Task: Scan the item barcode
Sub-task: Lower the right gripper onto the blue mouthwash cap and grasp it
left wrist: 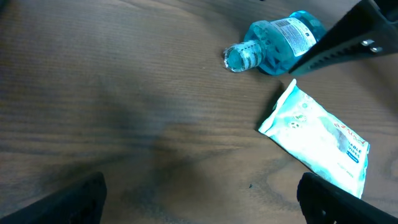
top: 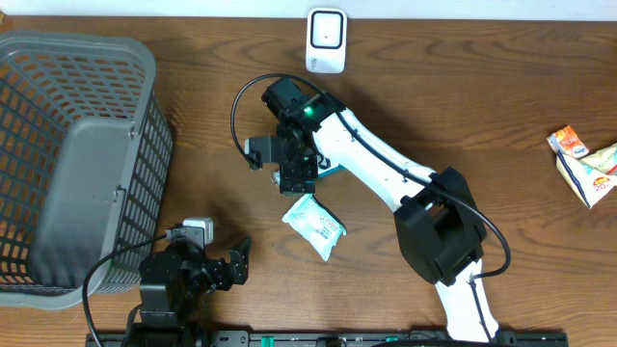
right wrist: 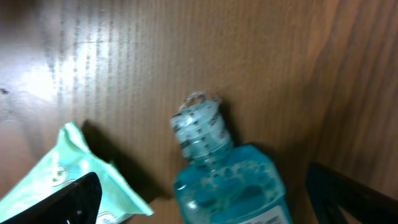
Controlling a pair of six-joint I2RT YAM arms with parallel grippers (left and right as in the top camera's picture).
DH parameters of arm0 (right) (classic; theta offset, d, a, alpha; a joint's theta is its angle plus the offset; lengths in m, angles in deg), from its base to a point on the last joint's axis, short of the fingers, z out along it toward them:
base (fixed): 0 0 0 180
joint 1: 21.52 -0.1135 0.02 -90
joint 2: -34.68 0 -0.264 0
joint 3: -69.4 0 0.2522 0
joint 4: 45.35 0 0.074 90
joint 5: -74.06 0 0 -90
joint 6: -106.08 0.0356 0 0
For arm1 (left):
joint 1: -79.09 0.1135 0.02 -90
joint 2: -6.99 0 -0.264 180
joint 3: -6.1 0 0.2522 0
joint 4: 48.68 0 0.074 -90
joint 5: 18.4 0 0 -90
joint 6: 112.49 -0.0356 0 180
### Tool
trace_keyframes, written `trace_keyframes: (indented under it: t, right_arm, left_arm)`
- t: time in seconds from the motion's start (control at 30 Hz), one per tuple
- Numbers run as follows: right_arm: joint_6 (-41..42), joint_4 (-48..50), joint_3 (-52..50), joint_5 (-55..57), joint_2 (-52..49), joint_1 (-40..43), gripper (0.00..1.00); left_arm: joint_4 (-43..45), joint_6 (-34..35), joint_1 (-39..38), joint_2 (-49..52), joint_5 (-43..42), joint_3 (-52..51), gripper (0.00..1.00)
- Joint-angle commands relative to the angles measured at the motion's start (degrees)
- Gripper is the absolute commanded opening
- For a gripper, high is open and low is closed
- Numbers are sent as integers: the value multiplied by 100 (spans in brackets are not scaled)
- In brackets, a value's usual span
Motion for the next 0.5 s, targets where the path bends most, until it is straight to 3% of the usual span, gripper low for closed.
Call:
trace_keyframes:
  t: [0.0,0.23,0.37,0.47]
  right_arm:
    - [-424,151,-63,94,-201,13,95]
    - [-422,271,-63,131,-693,-20,84]
    - [-422,321,-63,466,-876,-20,70]
    - [-417,363,-61,542,-896,-20,52]
  left_arm:
    - [-72,26,17,-9,33,-55,98]
    - [-72,26,17,-9,35,-55,98]
    - [-72,26,17,-9,33,-55,98]
    - [-72,26,17,-9,33,-55,98]
